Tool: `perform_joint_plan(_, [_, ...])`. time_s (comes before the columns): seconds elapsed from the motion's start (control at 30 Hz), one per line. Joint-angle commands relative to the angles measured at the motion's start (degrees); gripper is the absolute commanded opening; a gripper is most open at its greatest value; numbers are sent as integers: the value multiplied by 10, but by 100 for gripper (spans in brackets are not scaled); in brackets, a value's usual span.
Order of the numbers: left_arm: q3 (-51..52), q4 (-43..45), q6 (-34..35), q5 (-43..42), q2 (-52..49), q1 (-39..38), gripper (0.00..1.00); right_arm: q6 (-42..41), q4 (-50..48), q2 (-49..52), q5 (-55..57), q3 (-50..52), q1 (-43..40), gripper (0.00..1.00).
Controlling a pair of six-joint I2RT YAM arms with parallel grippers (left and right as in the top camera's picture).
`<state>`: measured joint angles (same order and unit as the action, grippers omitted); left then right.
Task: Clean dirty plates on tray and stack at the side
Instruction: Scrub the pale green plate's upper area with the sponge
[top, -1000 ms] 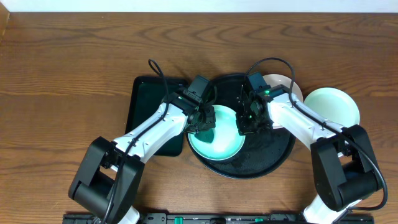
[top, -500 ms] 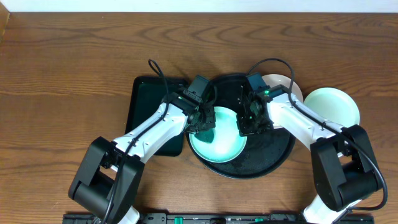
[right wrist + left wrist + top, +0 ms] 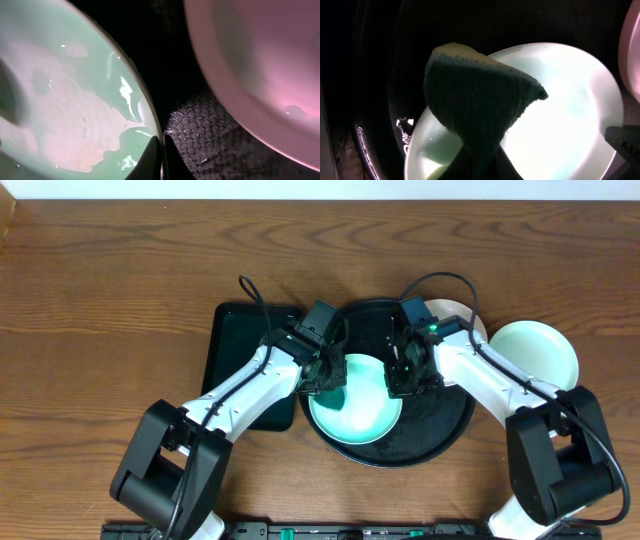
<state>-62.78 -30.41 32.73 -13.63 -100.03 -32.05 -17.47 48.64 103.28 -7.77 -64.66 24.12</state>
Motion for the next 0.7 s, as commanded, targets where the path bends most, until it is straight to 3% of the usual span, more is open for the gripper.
perform_joint_plan(0.0, [-9,1,-10,-7,9,-2,8,-31,5,-13,49,-1,-5,1])
perform_joint_plan(0.67, [-37,-12,-20,-24,25,-2,8,-66,-11,-13,63,15,-5,1])
